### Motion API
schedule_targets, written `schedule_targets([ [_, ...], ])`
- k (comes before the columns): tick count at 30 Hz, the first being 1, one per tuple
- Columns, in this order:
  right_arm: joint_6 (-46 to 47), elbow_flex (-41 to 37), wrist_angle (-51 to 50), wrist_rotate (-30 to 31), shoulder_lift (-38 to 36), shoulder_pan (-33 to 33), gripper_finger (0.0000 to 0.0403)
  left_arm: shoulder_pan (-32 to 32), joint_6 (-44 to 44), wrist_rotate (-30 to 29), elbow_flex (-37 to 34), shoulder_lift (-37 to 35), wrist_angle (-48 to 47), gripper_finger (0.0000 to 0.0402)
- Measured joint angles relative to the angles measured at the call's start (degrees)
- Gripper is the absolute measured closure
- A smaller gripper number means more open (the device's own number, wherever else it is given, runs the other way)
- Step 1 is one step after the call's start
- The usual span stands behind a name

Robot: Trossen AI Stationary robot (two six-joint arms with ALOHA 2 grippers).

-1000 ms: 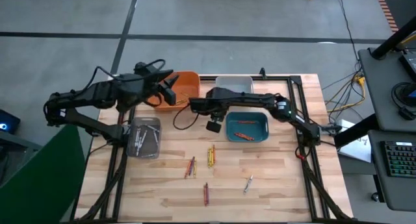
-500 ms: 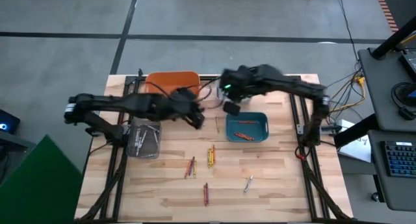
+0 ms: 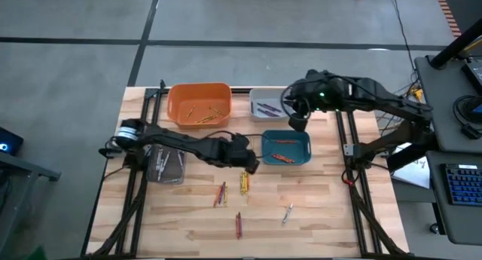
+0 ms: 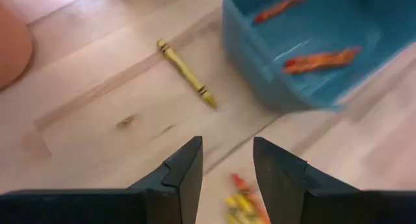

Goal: Sort crayons
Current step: Put the yellow crayon into the orange bin

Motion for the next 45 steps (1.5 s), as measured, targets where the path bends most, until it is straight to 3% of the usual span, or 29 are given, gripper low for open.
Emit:
schedule_targets([
  [2, -0.57, -1.89, 0.40, 0.00, -1.98, 0.02, 0.0351, 0.36, 4.98, -0.46, -0.02, 1.96, 1.00, 0.0283],
  [5, -0.83, -3.75, 0.75, -0.02, -4.13, -0.11, 0.0351, 0.44, 20.07, -1.07, 0.00, 4.39, 5.40, 0.0283],
  [8, 0.34, -4.33, 0.61, -0.33, -4.73, -0.12, 0.0351, 1.13, 32.09, 2.97, -0.02, 5.97, 7.80, 0.0283],
  [11, 1.43, -4.37, 0.39, -0.54, -4.72, -0.14, 0.0351, 3.08, 38.68, 9.65, -0.56, 6.28, 10.95, 0.0286],
  [16, 2.84, -4.37, 0.53, -0.52, -4.34, -0.14, 0.0351, 7.06, 43.83, 12.03, -5.04, 5.36, 18.80, 0.0308],
  [21, 3.02, -4.39, 0.58, -0.48, -3.88, -0.14, 0.0351, 10.95, 43.39, 17.17, -9.09, 5.18, 22.40, 0.0332],
  [27, 3.06, -4.43, 0.94, -0.44, -2.60, -0.14, 0.0351, 12.28, 36.73, 12.72, -10.07, 5.14, 23.91, 0.0336],
  [36, 0.97, -4.46, 0.93, -0.42, 0.97, -0.14, 0.0351, 12.24, 31.35, 4.26, -11.36, 6.26, 28.87, 0.0306],
  [45, -1.46, -4.44, 0.89, -0.37, 2.13, -0.26, 0.0351, 12.44, 27.74, 3.67, -12.13, 8.62, 30.22, 0.0285],
])
